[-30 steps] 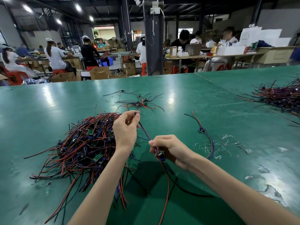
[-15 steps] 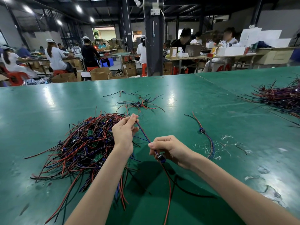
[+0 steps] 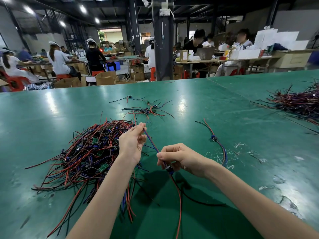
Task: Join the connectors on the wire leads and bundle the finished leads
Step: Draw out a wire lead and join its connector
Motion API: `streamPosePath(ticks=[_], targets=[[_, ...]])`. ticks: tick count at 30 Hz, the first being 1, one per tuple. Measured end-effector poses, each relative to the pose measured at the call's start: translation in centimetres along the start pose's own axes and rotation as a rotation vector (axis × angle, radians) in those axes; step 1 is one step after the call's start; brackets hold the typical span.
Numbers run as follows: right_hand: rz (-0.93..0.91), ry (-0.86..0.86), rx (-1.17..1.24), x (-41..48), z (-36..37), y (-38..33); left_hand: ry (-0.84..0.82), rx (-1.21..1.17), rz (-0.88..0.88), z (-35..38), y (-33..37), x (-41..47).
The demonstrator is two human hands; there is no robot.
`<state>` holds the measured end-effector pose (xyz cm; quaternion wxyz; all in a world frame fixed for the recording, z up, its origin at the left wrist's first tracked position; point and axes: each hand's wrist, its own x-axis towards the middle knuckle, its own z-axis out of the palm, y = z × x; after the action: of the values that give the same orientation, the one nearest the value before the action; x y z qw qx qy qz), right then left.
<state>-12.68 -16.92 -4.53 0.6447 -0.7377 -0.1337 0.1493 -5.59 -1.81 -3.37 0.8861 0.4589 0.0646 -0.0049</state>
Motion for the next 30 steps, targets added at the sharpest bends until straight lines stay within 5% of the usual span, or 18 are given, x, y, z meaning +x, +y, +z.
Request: streamPosePath(ticks=[7, 16, 23, 30], targets=[[0.02, -0.019, -0.034, 0.0, -0.3, 0.0, 0.046, 0.256, 0.235, -0.3, -1.1, 0.0], [-0.008, 0.066, -0.028, 0.4, -0.2, 0.2, -0.102, 0.16, 0.075, 0.4, -1.2, -0.7], [-0.04, 0.282, 0.049, 0.6, -1.0, 0.2, -0.296, 0.338, -0.04, 0.6, -2.8, -1.4], [-0.024, 0.34, 0.043, 0.8, -1.0, 0.3, -0.319, 0.397, -0.019, 0.5, -3.4, -1.6]])
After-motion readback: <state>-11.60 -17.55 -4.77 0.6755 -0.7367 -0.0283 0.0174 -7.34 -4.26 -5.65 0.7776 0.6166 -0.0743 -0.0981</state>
